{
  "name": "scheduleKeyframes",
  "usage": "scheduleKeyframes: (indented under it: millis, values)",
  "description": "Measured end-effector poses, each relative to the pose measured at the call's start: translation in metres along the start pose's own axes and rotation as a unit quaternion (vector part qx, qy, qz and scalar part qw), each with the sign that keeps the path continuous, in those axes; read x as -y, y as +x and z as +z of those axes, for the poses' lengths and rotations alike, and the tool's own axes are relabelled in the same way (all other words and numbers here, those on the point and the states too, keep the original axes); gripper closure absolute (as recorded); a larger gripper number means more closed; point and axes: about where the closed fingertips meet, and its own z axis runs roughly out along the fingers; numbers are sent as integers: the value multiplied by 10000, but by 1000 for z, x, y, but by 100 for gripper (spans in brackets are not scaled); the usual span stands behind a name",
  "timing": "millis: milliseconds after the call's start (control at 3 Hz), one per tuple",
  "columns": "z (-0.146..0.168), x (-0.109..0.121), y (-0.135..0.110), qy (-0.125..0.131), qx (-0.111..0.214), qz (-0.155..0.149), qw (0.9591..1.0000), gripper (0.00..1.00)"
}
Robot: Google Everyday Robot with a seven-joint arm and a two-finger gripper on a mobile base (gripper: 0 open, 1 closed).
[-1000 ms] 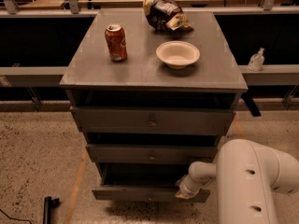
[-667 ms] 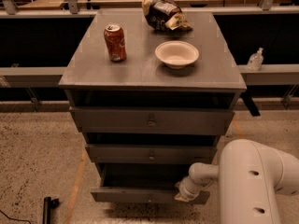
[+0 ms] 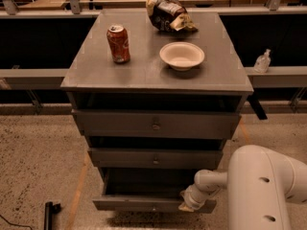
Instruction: Open bottom drawer
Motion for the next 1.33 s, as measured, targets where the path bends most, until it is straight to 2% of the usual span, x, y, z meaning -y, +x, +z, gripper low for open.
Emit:
scheduleKeyframes:
  millis: [333,667,1000,1333]
  values:
    - [6,-22,-1,-263,83,206,9994,36]
    - [6,-23,-1,-265,83,209,9994,12]
    - [13,-47,0,-541,101,506,9972,0]
    - [16,-58,1,-684,92,633,9956,0]
